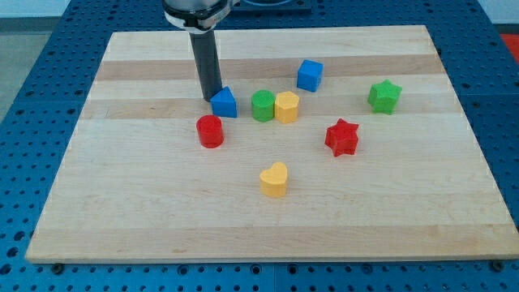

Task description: Push blue cube close to the yellow hexagon

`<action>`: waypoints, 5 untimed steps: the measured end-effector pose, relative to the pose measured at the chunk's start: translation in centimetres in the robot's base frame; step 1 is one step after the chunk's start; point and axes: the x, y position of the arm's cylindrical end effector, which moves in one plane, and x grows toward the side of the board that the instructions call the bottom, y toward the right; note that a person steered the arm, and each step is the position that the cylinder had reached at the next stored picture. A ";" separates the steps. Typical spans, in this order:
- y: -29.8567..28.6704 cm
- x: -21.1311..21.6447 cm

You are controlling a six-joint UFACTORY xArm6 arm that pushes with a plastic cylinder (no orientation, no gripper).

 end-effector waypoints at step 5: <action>-1.8 -1.9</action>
